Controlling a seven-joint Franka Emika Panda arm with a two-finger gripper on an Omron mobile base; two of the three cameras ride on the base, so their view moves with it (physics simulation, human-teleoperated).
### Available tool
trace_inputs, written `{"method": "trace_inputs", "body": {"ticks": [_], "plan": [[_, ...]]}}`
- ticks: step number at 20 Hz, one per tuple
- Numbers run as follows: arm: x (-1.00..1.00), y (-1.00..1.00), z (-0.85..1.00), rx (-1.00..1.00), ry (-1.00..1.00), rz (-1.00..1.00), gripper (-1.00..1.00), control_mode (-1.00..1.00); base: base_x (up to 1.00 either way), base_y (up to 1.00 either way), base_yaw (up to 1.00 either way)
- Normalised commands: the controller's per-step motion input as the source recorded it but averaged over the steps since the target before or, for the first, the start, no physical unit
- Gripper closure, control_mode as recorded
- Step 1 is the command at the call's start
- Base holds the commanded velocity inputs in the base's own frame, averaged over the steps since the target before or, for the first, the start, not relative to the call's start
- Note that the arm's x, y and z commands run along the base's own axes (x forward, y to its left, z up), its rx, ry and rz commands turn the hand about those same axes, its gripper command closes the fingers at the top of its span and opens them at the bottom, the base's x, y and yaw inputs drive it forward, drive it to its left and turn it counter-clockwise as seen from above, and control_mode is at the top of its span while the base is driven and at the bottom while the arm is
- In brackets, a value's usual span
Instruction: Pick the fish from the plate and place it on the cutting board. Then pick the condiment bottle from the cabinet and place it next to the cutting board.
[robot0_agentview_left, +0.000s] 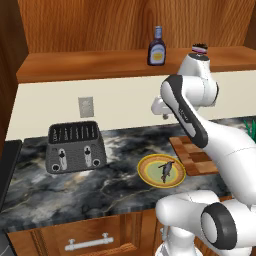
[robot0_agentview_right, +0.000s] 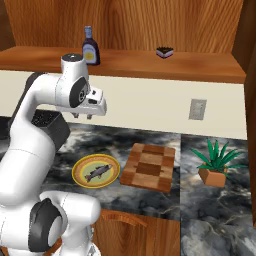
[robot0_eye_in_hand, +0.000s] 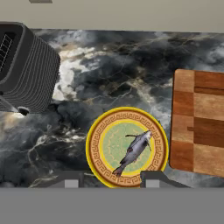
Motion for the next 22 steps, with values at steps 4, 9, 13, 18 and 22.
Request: {"method": "trace_inputs", "body": {"ticks": [4, 9, 13, 18, 22], "plan": [[-0.07, 0.0, -0.09, 0.0, 0.0, 0.0, -1.0, -1.0, 0.0, 0.0, 0.0], [-0.19, 0.0, -0.3, 0.0, 0.0, 0.0, -1.0, -1.0, 0.0, 0.0, 0.0], [-0.29, 0.0, -0.37, 0.0, 0.0, -0.01, -1.0, -1.0, 0.0, 0.0, 0.0], [-0.27, 0.0, -0.32, 0.0, 0.0, -0.03, -1.0, -1.0, 0.0, 0.0, 0.0], [-0.24, 0.0, -0.29, 0.0, 0.0, -0.04, -1.0, -1.0, 0.0, 0.0, 0.0]]}}
